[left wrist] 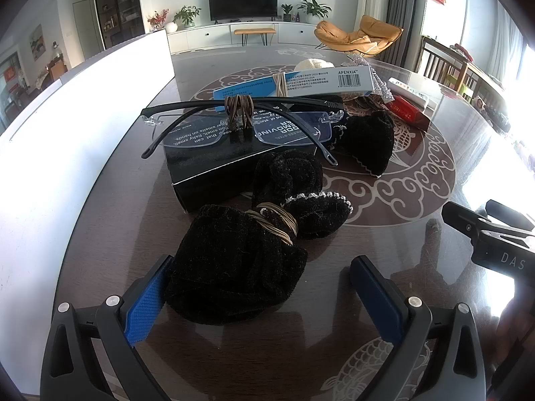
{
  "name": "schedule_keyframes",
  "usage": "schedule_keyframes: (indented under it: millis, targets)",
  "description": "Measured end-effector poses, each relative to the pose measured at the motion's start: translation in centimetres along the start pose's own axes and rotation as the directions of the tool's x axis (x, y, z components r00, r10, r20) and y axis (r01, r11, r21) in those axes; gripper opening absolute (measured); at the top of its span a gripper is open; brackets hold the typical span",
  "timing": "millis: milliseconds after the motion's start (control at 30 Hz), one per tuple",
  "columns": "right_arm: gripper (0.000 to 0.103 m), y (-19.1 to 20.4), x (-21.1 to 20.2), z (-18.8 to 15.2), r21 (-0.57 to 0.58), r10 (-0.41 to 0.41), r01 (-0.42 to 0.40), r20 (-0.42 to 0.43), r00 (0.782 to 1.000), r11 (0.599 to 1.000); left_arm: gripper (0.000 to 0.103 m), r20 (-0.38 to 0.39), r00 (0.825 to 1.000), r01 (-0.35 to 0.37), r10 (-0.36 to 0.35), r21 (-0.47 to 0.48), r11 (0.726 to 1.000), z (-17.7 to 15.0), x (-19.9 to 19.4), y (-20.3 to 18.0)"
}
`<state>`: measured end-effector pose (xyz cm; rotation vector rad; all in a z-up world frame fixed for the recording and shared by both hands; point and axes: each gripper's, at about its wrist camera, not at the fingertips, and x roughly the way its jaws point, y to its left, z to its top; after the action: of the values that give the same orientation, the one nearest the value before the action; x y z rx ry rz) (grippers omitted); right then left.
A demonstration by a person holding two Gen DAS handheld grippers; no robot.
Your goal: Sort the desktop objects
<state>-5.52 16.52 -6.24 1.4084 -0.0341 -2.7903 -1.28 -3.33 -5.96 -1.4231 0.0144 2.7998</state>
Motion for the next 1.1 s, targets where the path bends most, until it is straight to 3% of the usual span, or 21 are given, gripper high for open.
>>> schedule_keyframes:
  millis: [900, 1100]
  targets:
    - [0.103, 0.0, 0.0, 0.0, -0.003, 0.001, -0.001, -0.001, 1.0, 1.0, 0.103, -0.007, 1.0, 0.011, -0.011, 0.011, 1.0, 0.0, 0.0, 0.1]
    - [0.103, 0.0, 0.0, 0.0, 0.0, 0.005, -0.005, 0.002, 1.0, 1.0, 0.103, 0.003, 0.999, 0.038, -0.038, 0.05, 0.998, -2.5, -1.7, 2.2]
